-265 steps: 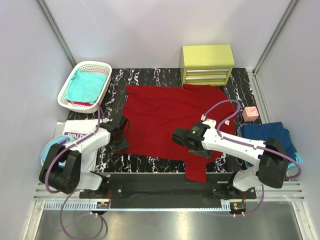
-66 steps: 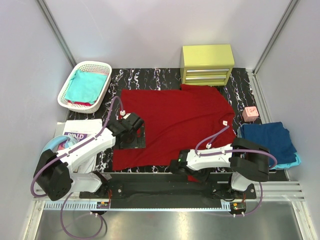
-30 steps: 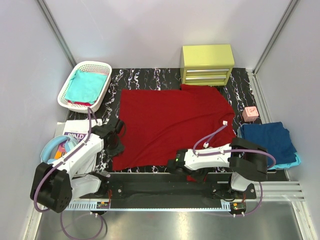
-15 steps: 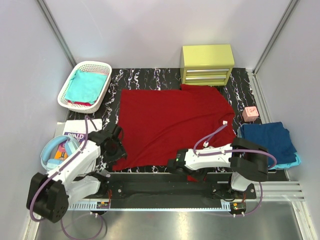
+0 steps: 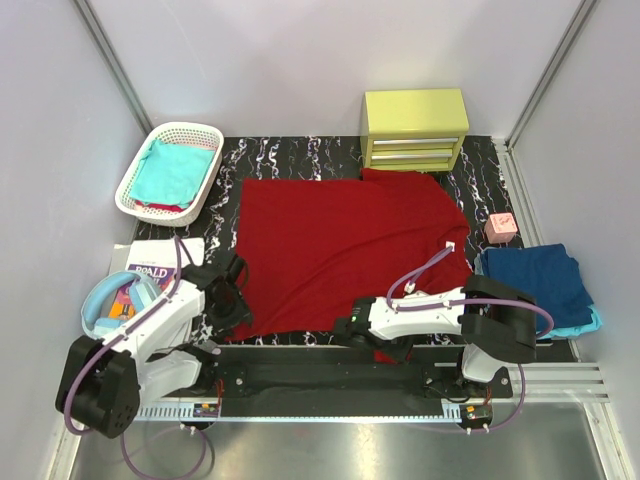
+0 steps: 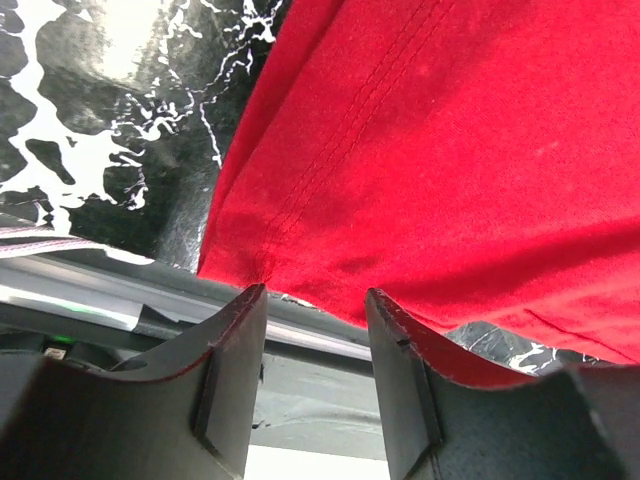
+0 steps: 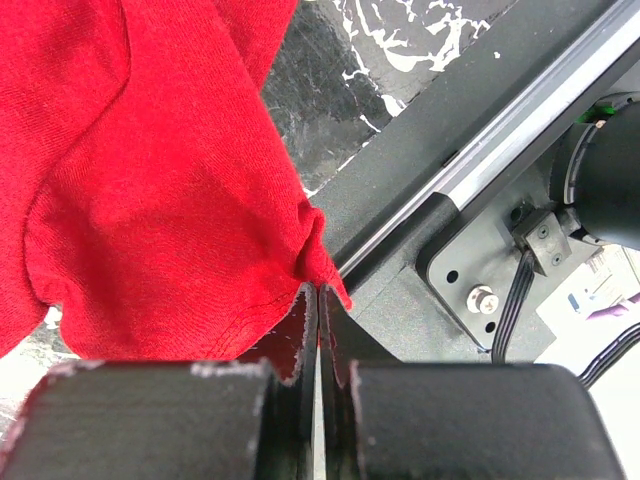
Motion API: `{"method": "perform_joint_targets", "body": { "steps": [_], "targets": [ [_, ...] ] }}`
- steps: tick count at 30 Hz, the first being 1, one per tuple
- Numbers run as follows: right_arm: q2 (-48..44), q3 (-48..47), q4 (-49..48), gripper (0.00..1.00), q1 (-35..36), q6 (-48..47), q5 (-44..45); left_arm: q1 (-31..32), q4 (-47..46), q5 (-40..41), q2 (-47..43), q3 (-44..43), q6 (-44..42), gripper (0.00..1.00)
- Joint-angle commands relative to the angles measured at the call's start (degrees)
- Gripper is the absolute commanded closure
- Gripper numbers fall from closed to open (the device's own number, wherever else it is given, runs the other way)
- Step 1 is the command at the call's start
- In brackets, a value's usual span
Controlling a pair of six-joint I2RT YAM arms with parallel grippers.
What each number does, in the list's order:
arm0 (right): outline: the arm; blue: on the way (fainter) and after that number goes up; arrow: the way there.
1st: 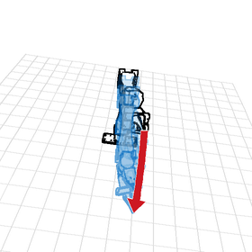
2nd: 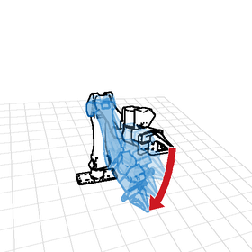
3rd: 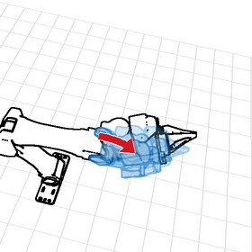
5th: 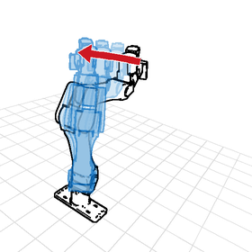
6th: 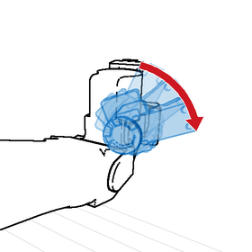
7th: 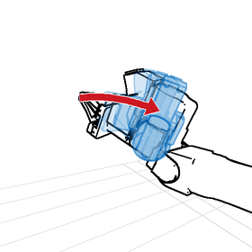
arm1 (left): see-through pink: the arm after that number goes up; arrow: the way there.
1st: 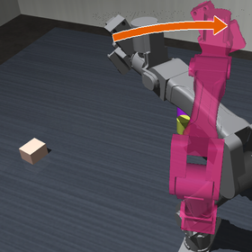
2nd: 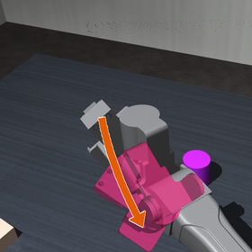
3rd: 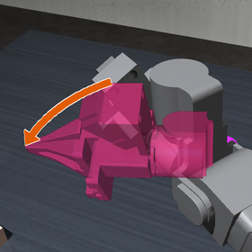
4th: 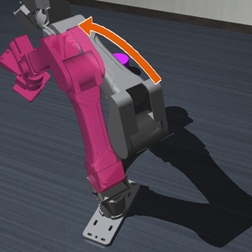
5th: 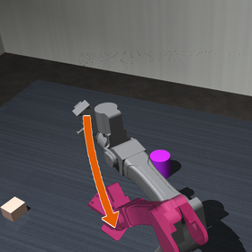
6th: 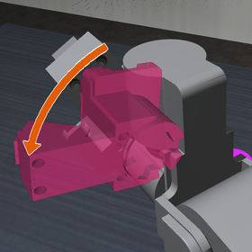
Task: Fold and stack the t-shirts
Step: Grap the side of the flattened tshirt closest away from the robot with both arms
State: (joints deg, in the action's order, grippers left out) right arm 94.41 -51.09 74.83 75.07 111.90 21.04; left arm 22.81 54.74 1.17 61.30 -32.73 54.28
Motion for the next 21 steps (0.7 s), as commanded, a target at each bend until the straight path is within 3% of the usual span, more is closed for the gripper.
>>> {"method": "perform_joint_targets", "body": {
  "steps": [1,13,17,21],
  "targets": [
    [-1.5,-0.8,2.4,1.0,0.5,1.2,3.0,-0.1,-2.9,-2.4,1.4,1.1,1.6,0.54],
    [-3.4,1.0,2.4,1.0,0.6,1.6,3.3,-0.1,-5.5,-2.4,5.8,2.3,1.9,0.73],
    [-3.7,1.3,2.4,1.0,0.6,1.6,3.5,0.0,-5.9,-2.3,6.4,2.5,1.9,0.83],
    [-3.7,1.3,2.4,1.0,0.6,1.5,3.7,-0.1,-5.8,-2.7,6.4,2.7,2.0,1.0]
  ]
}}
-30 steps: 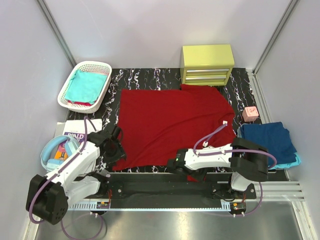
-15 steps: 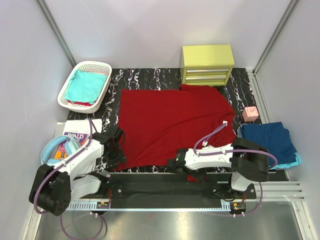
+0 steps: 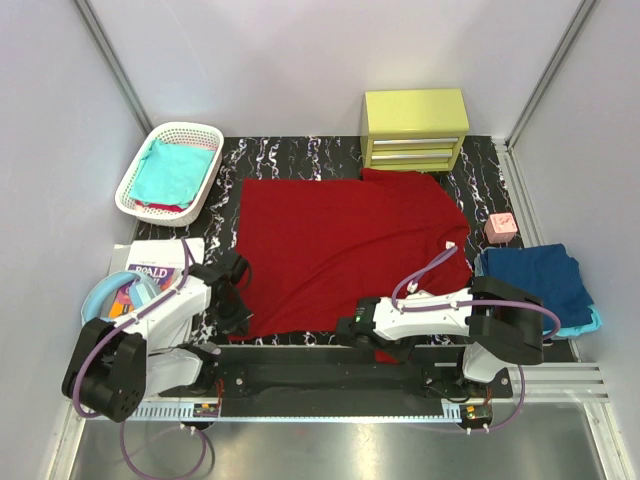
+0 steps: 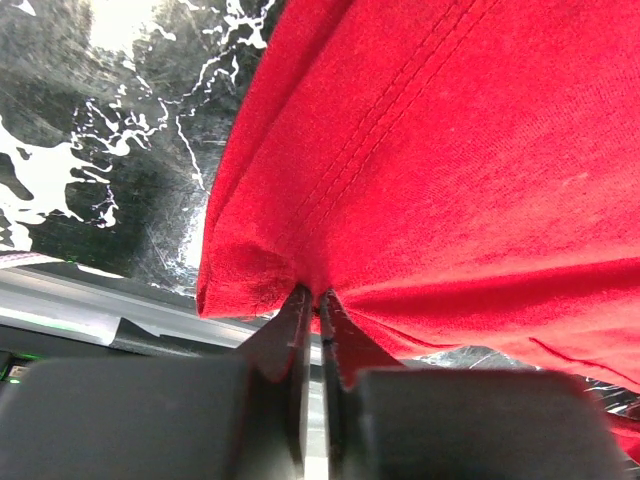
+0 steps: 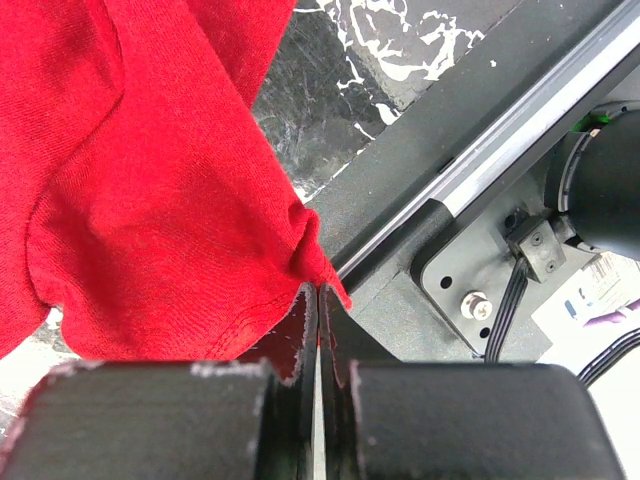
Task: Fold and stack the t-shirts
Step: Grap the side of the flattened tshirt closest away from the robot with both arms
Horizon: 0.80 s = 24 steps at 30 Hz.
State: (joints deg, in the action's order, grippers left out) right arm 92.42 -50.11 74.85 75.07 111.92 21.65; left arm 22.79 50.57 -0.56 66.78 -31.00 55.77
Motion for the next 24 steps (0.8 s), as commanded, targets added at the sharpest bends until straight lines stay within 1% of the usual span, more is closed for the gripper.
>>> {"method": "perform_joint_targets", "body": {
  "steps": [1,5,7,8,9,10,11,12,13,15,16,19,21,24],
  "targets": [
    [-1.7,0.2,2.4,1.0,0.5,1.4,3.0,0.0,-1.7,-1.0,0.8,0.9,0.5,1.0],
    [-1.7,-0.2,2.7,1.0,0.6,1.0,3.4,0.3,-1.1,-1.1,-0.6,0.5,0.2,1.0],
    [-1.6,-1.3,3.9,1.0,0.6,0.8,3.9,2.5,0.1,0.5,-2.8,-0.7,0.0,1.0],
    [-1.5,-1.9,4.8,1.0,0.6,0.8,4.4,3.8,1.5,1.6,-3.6,-3.1,0.0,1.0],
    [-1.5,-2.8,5.7,1.0,0.7,0.8,5.3,6.9,2.5,4.5,-4.5,-4.5,0.1,1.0],
    [-1.5,-4.7,8.2,1.0,0.8,0.8,5.9,8.6,3.7,6.0,-5.9,-6.1,0.5,1.0],
    [-1.5,-5.8,9.4,1.0,1.1,1.5,6.5,10.2,6.0,7.7,-6.3,-9.6,0.7,1.0],
    [-1.5,-8.1,10.9,1.0,1.9,2.1,7.9,12.6,7.3,10.5,-6.8,-11.3,1.4,1.0],
    [-1.5,-9.0,13.6,1.0,2.2,2.7,8.5,13.6,8.5,11.9,-7.6,-14.3,1.6,1.0],
    [-1.6,-11.8,16.4,1.0,2.5,4.2,10.2,14.9,11.7,15.3,-8.4,-17.1,2.2,1.0],
    [-2.0,-12.5,18.2,1.0,2.5,4.6,10.8,14.9,13.4,16.2,-9.3,-19.6,2.2,1.0],
    [-5.2,-13.4,18.1,1.0,2.4,4.3,12.9,14.9,16.0,20.5,-10.4,-23.6,1.9,1.0],
    [-6.9,-13.4,18.1,1.0,2.3,4.1,14.5,14.9,16.9,23.1,-10.4,-25.1,1.4,1.0],
    [-9.3,-13.6,18.1,1.0,1.4,3.3,15.6,14.9,17.8,24.9,-10.1,-26.6,1.0,1.0]
  ]
}}
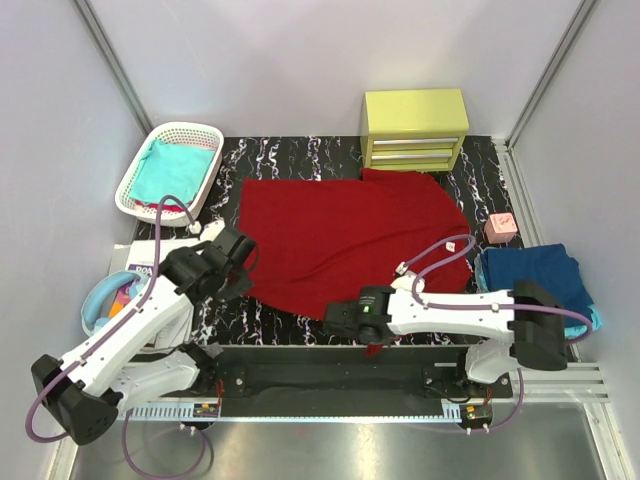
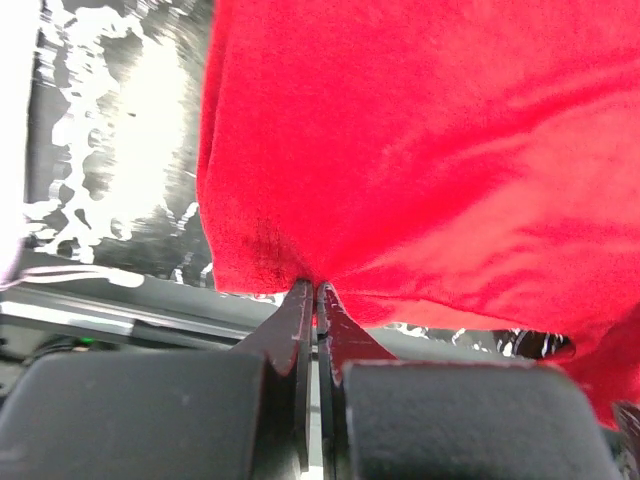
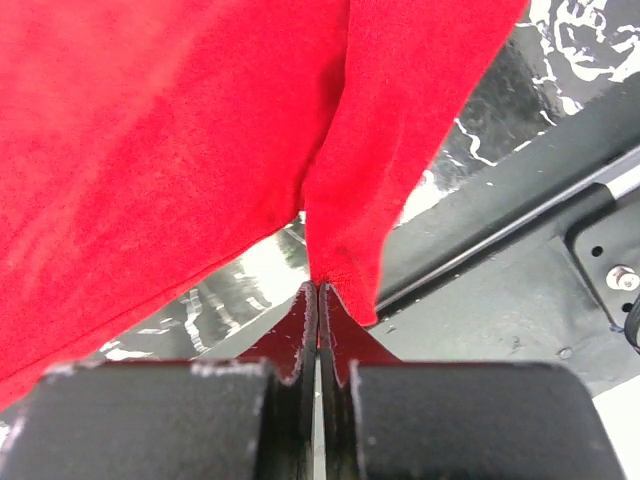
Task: Fold and stack the t-shirts
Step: Grap the side of the flattened tshirt closest away from the robot with both arms, then fold the flattened tshirt in 1/3 of the way
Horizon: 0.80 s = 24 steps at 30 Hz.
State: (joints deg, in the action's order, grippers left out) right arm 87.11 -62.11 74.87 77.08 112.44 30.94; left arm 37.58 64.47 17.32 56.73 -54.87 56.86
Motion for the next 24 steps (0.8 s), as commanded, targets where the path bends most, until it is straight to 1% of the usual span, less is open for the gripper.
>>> {"method": "perform_joint_targets", "body": {
  "steps": [1,5,10,14,15,19,22,23,24],
  "targets": [
    [-4.5,-1.7,18.2,1.0,-1.0,2.4,6.6,0.0,3.9,7.1,0.2,-3.0,-0.1,1.0],
    [-2.3,-4.5,18.0,1.0,-1.2,0.3,9.8,0.0,3.4,7.6,1.7,-3.1,-0.3,1.0],
    [2.9,-11.8,18.3,1.0,-1.2,-4.1,14.2,0.0,1.7,7.4,2.2,-2.6,-1.6,1.0],
    [4.2,-15.9,18.0,1.0,-1.8,-8.4,19.0,-0.1,1.2,10.8,2.8,-4.3,-4.0,1.0],
    [3.9,-16.6,18.0,1.0,-2.7,-9.1,19.6,-0.2,1.4,11.6,3.6,-4.8,-5.3,1.0],
    [1.5,-16.8,18.0,1.0,-10.3,-13.6,21.1,-2.3,1.4,13.6,5.4,-7.4,-7.8,1.0],
    [-1.1,-17.3,18.0,1.0,-14.2,-17.9,23.9,-5.8,0.0,13.4,6.3,-7.9,-10.3,1.0],
    [-1.8,-17.7,18.0,1.0,-18.0,-19.3,24.9,-7.8,-0.4,13.5,6.5,-8.1,-11.0,1.0],
    [-3.5,-17.9,18.0,1.0,-19.7,-20.5,25.6,-8.7,-0.9,13.4,6.9,-8.3,-12.5,1.0]
  ]
}}
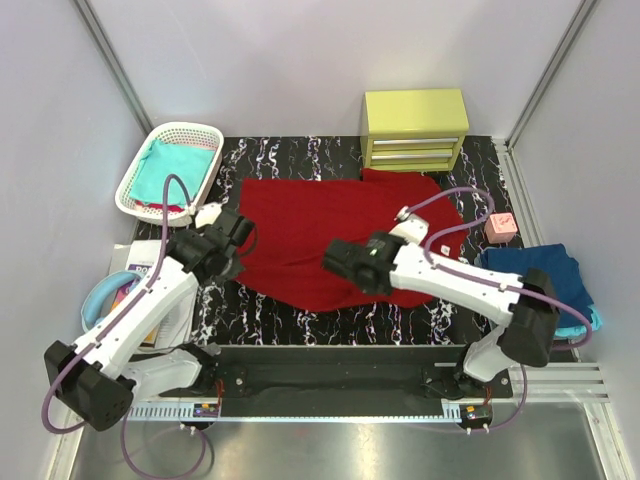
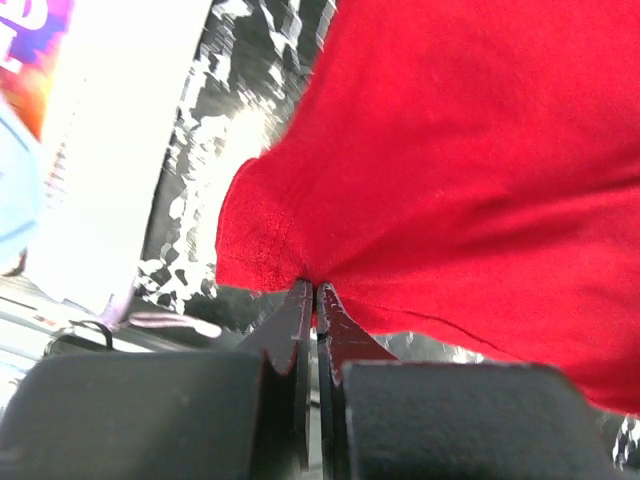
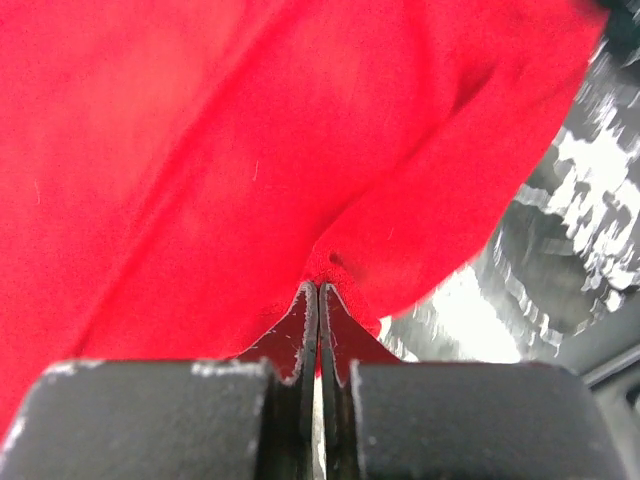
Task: Fold and stack the t-shirts
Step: Fold the flattened tshirt in 1/3 of the way
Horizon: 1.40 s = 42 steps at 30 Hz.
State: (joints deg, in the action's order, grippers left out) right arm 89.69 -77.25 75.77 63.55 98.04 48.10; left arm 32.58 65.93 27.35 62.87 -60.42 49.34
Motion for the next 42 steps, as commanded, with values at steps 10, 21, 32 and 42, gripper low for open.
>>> {"method": "perform_joint_targets", "body": {
  "steps": [10,21,32,42],
  "targets": [
    [-15.3,-3.1,17.1,1.0,-21.1,-17.8,12.0,-11.1,-6.0,4.8,6.7,-6.8,-10.2,1.0],
    [-23.8,0.0,16.5,1.0,-26.5,-23.5,14.0,-13.4,-6.7,3.1,7.4,-6.5,-9.6,1.0],
    [-30.3,2.7,17.2,1.0,-26.7,-25.5,13.8,-13.2,-4.6,3.2,0.2,-3.5,-8.0,1.0],
    [-30.7,3.4,16.6,1.0,-27.9,-28.1,15.2,-13.7,-3.3,7.5,1.5,-6.6,-7.9,1.0]
  ]
}}
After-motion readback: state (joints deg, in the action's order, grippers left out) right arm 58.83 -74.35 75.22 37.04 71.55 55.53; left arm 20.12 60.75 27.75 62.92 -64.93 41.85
